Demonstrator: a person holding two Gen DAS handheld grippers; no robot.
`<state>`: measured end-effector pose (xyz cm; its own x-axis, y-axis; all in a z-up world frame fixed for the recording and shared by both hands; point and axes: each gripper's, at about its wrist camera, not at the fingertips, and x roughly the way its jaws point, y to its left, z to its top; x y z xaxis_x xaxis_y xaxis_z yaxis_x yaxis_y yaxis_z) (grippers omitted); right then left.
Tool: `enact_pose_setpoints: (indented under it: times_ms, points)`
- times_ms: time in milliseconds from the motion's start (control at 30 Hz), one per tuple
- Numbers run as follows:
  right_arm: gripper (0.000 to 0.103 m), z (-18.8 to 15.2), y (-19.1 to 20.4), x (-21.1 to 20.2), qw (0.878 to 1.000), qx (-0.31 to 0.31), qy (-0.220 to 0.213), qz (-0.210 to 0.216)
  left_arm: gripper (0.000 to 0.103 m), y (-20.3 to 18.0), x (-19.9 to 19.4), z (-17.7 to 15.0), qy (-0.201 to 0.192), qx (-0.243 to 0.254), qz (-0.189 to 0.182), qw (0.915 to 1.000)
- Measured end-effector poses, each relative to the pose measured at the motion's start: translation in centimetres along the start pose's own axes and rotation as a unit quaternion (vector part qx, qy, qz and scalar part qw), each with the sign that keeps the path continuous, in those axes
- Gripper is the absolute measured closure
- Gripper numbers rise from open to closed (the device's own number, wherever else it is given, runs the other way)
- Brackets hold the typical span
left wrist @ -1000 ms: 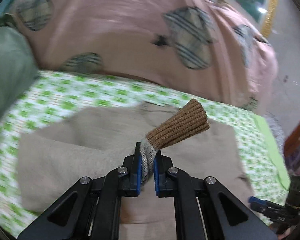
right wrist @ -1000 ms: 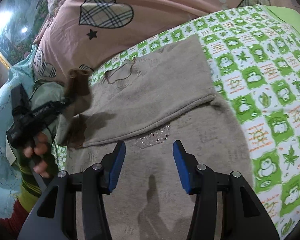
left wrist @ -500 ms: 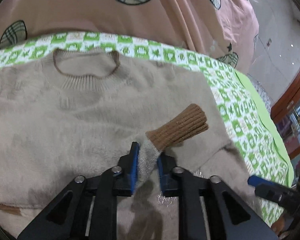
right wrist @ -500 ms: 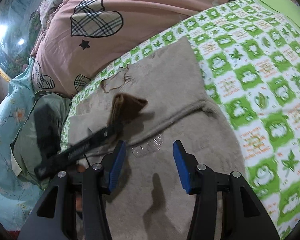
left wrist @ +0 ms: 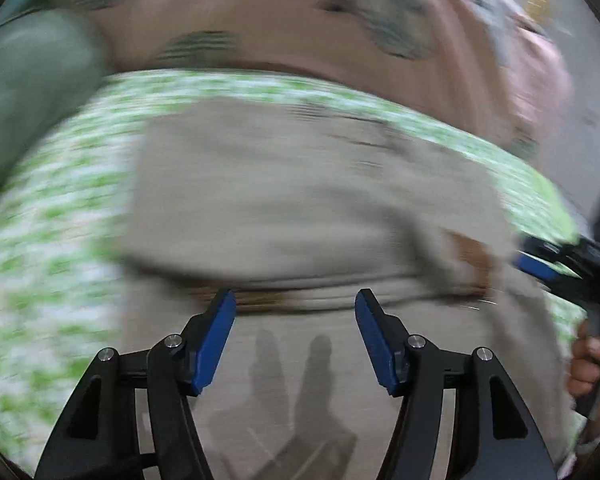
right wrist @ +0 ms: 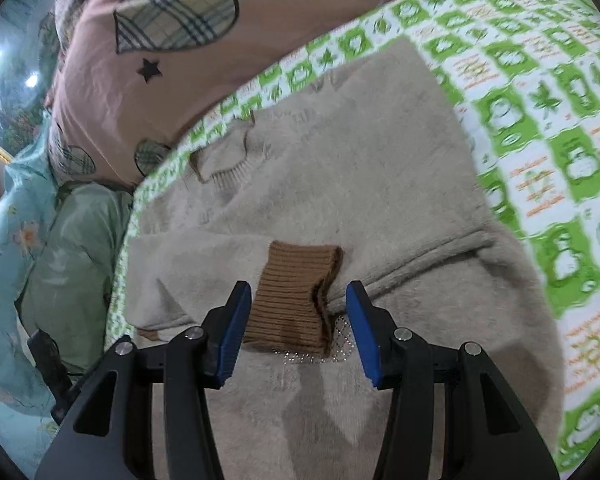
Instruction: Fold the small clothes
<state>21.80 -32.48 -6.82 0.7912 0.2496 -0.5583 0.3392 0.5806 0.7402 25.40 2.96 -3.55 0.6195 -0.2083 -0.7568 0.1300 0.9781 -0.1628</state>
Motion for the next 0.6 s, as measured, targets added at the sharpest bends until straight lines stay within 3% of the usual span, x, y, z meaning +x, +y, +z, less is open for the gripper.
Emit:
enact_pose_setpoints:
  times_ms: [133, 200, 367, 433, 600]
  points:
    - [0.058, 0.1, 0.8, 1.9, 1.000, -0.016, 0.010, -0.007, 0.041, 6.7, 0.4, -0.2, 0.016, -0.072, 0.061, 0.9954]
    - [0.097, 0.6, 1.1, 1.7, 1.000, -0.017, -0.001, 0.007, 0.042, 8.4, 0.9, -0.1, 0.026, -0.083, 0.074, 0.9935]
    - [0.098, 3.4, 2.6, -5.1, 0.993, -0.043, -0.105, 0.045, 0.042, 8.9, 2.3, 0.7, 0.033, -0.079, 0.065, 0.9942]
    - [0.098, 3.9, 2.3, -7.1, 0.990, -0.046, -0.130, 0.035, 0.042, 8.6, 3.0, 1.2, 0.037, -0.071, 0.074, 0.9941]
    - [0.098, 4.1, -0.9, -5.5, 0.994, -0.030, -0.100, -0.014, 0.042, 8.2, 4.0, 2.1, 0.035, -0.075, 0.081, 0.9933]
